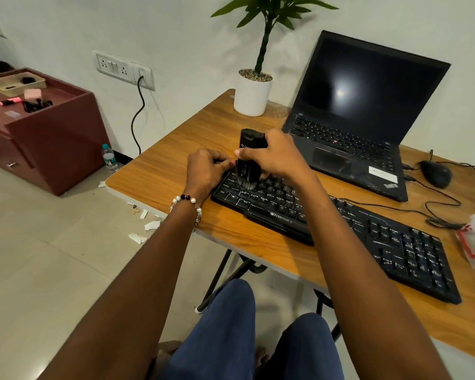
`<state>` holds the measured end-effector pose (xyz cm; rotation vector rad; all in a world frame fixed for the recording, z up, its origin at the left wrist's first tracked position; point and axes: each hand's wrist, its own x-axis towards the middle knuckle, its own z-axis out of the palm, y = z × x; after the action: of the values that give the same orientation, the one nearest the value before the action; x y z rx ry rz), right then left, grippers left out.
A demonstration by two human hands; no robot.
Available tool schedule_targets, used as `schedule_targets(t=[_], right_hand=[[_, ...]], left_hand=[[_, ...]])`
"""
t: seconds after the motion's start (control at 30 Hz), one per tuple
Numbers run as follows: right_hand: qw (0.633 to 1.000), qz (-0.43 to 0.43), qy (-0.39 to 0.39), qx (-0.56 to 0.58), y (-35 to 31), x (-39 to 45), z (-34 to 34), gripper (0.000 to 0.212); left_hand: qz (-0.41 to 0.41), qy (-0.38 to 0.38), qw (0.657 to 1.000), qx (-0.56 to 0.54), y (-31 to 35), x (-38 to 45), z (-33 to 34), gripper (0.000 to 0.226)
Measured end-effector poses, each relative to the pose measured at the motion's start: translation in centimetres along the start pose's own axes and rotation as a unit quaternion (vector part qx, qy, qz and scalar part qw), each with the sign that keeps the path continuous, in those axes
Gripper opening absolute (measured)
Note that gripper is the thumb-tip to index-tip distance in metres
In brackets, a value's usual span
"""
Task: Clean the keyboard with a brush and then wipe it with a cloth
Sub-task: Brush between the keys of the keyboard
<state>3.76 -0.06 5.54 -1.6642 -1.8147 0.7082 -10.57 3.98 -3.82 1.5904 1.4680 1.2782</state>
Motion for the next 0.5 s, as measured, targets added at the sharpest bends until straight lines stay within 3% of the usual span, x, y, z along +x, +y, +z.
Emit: schedule_targets(t=[0.07, 0.23, 0.5], right_hand=[[0.999, 0.005, -0.009, 0.047, 0.3, 0.0, -0.5, 0.028], [0.995, -0.029, 0.093, -0.009, 1.1, 0.1, -0.6, 0.038], [0.999, -0.007, -0.005, 0.035, 1.6, -0.1, -0.3, 0.042]], left_hand=[[0.000, -0.005, 1.000, -0.002, 0.0, 0.0, 0.0, 0.013], [-0.005, -0.002, 1.000, -0.009, 0.0, 0.0, 0.1, 0.011], [0.009, 0.001, 1.000, 0.005, 0.1, -0.1, 0.0, 0.011]])
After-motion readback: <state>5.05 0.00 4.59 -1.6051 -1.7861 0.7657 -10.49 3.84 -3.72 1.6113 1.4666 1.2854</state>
